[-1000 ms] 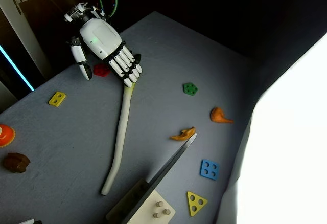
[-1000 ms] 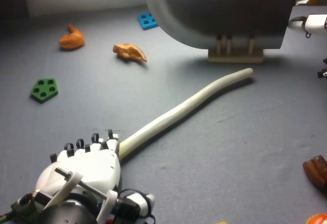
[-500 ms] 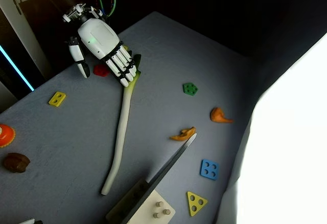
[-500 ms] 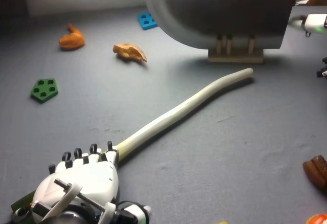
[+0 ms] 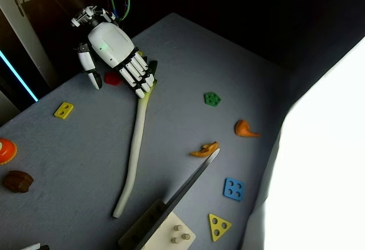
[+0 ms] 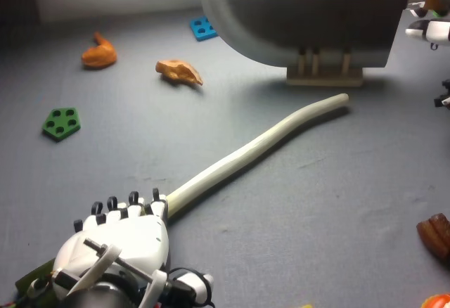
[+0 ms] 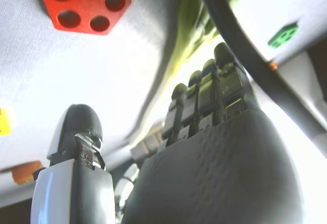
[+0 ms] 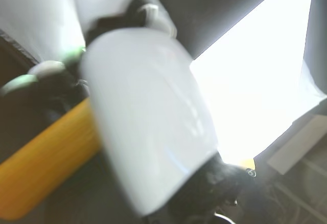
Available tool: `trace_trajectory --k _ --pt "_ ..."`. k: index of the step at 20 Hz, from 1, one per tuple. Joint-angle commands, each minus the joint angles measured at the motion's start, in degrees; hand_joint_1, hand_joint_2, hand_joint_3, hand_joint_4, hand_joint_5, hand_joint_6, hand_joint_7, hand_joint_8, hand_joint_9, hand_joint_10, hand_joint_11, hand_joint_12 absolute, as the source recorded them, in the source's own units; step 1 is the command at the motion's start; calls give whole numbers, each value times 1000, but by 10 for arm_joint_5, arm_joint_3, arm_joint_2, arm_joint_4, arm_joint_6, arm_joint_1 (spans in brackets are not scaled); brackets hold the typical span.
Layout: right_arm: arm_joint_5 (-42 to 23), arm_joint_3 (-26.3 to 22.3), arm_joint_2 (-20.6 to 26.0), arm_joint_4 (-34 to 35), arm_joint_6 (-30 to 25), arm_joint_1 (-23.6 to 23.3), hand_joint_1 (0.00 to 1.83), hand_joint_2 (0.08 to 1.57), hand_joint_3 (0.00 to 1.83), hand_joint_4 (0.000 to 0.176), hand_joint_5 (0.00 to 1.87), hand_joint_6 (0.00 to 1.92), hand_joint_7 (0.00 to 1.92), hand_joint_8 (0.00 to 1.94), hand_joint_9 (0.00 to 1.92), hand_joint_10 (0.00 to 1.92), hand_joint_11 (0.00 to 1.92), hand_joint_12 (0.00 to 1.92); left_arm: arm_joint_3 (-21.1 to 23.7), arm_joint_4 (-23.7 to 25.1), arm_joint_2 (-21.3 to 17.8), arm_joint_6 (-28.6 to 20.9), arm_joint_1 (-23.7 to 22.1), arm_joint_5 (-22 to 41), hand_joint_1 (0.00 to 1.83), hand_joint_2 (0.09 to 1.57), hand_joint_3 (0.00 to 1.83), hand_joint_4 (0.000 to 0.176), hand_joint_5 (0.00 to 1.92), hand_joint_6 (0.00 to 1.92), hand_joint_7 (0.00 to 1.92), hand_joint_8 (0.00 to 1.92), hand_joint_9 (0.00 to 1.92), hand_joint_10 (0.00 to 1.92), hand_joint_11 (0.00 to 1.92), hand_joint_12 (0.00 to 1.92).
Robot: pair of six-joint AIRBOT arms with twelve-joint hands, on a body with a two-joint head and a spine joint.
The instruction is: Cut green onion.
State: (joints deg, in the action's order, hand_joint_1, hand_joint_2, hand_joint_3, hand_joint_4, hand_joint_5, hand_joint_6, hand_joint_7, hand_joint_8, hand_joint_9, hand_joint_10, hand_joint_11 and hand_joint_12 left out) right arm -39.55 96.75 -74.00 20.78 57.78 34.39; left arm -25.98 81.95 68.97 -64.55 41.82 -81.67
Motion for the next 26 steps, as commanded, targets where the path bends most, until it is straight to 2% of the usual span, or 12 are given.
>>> trace_trajectory --k 1,2,3,5,7,9,18,20,21,22,23,26 --pt "-68 5 4 1 -1 -7 1443 1093 20 154 1340 1921 1564 1941 1616 1921 1688 1921 -3 42 4 0 -4 -32 509 1222 2 32 0 0 17 0 3 1 0 279" --pt "-68 6 4 1 -1 -7 1508 1103 25 172 1414 1921 1607 1941 1651 1921 1714 1921 -4 42 4 0 -4 -32 501 1221 1 33 0 0 23 2 14 4 0 313" --pt "-68 6 4 1 -1 -7 1585 1118 38 175 1509 1921 1668 1941 1694 1921 1749 1921 -5 42 5 0 -4 -34 501 1220 1 33 0 0 30 4 20 6 0 318" --pt "-69 6 4 1 -1 -7 1612 1119 53 176 1540 1921 1698 1941 1715 1921 1765 1921 -8 42 6 0 -4 -36 496 1219 0 31 0 0 38 4 28 8 0 337" --pt "-70 6 4 1 -1 -7 1594 909 498 176 1504 1921 1678 1941 1709 1921 1760 1921 -10 42 7 0 -5 -36 496 1227 2 29 22 5 36 1 30 4 0 339" --pt "-77 6 4 1 -1 -7 1603 796 745 176 1511 1921 1678 1941 1712 1921 1761 1921 -14 42 9 0 -6 -36 506 1230 2 23 19 3 28 0 29 3 0 351" --pt "-110 6 1 1 22 -5 1583 769 799 176 1425 1921 1619 1941 1660 1921 1719 1921 -19 41 17 0 -6 -39 591 1201 0 20 67 12 38 2 25 1 0 198" --pt "-135 7 -3 1 35 2 1570 778 806 176 1354 1921 1604 1941 1645 1921 1703 1921 -19 41 18 0 -6 -39 602 1188 0 15 120 23 48 3 22 0 0 125" --pt "-143 8 -4 1 37 6 1574 827 712 176 1378 1921 1560 1941 1594 1921 1640 1921 -20 41 19 0 -6 -39 633 1164 0 0 204 27 152 14 69 11 0 199" --pt "-146 11 -6 1 37 7 1574 828 709 176 1375 1921 1559 1941 1594 1921 1641 1921 -20 41 19 0 -5 -39 630 1164 0 0 204 26 154 13 70 11 0 204" --pt "-154 15 -9 3 38 8 1583 837 670 176 1355 1921 1547 1941 1585 1921 1638 1921 -20 41 19 0 -5 -39 546 1193 4 3 136 7 121 3 44 4 0 115" --pt "-176 25 -21 42 88 8 1588 846 673 176 1413 1921 1556 1941 1579 1921 1639 1921 -20 41 20 0 -3 -40 419 1230 9 0 111 2 105 1 51 4 0 190"
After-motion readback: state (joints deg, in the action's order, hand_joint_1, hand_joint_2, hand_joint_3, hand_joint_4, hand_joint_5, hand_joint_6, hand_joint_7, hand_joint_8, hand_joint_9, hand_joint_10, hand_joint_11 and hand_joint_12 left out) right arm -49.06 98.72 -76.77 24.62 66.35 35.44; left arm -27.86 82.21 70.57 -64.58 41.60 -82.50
